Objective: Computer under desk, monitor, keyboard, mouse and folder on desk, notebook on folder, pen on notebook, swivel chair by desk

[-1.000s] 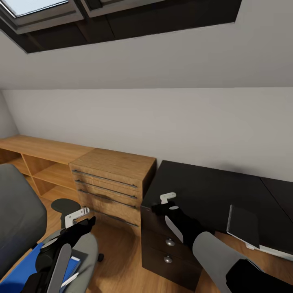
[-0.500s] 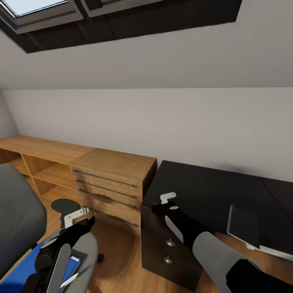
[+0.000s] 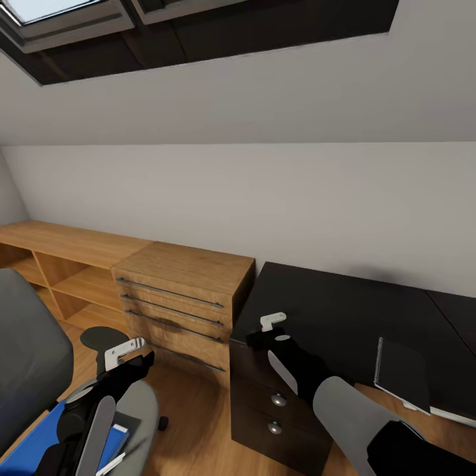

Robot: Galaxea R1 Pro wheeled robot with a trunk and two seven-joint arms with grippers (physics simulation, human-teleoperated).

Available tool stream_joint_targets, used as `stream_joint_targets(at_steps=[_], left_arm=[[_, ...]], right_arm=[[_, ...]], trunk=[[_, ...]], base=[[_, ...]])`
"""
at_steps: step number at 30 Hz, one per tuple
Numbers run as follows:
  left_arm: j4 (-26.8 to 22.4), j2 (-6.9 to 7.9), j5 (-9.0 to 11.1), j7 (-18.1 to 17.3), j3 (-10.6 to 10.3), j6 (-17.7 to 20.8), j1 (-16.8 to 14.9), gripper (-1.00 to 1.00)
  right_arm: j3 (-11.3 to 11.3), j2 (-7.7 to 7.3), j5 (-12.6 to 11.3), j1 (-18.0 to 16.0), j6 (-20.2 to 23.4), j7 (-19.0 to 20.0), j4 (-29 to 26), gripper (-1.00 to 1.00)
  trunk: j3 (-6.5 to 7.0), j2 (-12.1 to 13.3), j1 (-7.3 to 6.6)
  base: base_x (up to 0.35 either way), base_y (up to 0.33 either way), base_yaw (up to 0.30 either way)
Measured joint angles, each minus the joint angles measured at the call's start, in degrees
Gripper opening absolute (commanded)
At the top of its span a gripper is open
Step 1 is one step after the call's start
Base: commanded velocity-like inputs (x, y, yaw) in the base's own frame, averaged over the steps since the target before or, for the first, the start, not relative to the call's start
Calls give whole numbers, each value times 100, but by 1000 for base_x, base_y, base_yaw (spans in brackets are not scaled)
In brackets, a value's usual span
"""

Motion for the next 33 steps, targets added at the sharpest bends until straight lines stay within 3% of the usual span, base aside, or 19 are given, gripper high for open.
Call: stream_joint_targets(at_steps=[18, 23, 33], left_arm=[[-1, -2, 5, 0, 7, 8, 0, 100], [-1, -7, 4, 6, 11, 9, 0, 100], [-1, -8, 5, 9, 12, 9, 0, 100]], right_arm=[[-16, -4, -26, 0, 9, 10, 0, 100], [-17, -4, -27, 0, 9, 11, 0, 100], [-17, -4, -26, 0, 9, 9, 0, 100]], trunk=[[0, 0, 0], [-89, -199, 109], [-90, -201, 110]], base=[[0, 0, 0], [0, 0, 0], [0, 0, 0]])
